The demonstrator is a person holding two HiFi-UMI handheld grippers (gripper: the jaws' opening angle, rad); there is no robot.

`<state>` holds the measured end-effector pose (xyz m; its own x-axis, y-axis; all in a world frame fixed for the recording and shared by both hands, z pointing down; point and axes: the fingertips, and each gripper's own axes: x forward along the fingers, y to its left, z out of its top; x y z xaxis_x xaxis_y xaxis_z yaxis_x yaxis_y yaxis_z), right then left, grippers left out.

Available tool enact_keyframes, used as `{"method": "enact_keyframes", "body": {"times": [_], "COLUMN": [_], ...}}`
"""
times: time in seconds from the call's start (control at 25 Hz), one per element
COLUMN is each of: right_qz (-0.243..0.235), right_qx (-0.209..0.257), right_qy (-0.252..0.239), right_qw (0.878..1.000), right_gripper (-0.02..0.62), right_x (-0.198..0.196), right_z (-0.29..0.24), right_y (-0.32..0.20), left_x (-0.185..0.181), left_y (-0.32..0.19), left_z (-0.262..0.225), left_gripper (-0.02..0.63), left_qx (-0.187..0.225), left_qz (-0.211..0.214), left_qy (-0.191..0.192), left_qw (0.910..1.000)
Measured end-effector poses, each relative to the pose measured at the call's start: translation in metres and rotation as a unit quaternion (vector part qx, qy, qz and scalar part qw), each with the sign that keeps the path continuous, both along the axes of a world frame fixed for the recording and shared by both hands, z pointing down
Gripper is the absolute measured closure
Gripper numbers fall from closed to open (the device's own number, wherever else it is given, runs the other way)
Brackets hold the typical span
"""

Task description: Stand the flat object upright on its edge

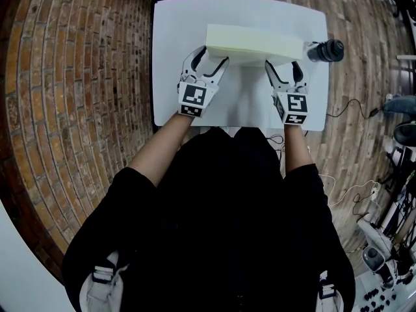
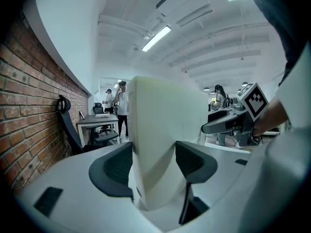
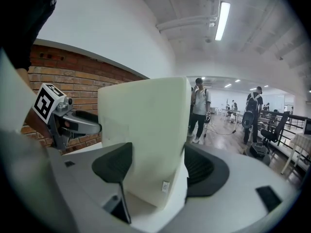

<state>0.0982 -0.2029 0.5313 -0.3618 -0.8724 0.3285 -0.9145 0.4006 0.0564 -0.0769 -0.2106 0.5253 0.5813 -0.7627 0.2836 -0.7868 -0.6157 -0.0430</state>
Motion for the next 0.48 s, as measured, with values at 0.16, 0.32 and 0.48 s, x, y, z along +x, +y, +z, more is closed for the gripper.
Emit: {"method": "enact_keyframes", "body": {"times": [0.16,0.32,0.48], "right_qz": [0.000,0.003,-0.001], "right_qx": [-0.003,-0.002,-0.001], "right_qy": [-0.013,-0.027,-0.029], "right_qw": [1.000,1.000,1.000], "right_gripper": [0.252,0.250,0.250], "right_x": [-0.0002,0.0006,0.0010], "right_z": [-0.0004,-0.0042,-0.0081], "right_y": [-0.0004,-0.0005,-0.0010], "left_x": [-0.0008,-0.0011,-0.0007], "left_y": [-0.0009,-0.0014,-0.0014], "left_z": [-0.0007,-0.0038,-0.0046], "left_gripper": [0.333,0.333,0.333], "left_qx": [-0.005,-0.003,-0.005], "left_qz": [0.002,0.005,0.005], "left_qy": [0.008,0.011,0.011], "left_qw": [1.0000,0.9999,0.9999]}}
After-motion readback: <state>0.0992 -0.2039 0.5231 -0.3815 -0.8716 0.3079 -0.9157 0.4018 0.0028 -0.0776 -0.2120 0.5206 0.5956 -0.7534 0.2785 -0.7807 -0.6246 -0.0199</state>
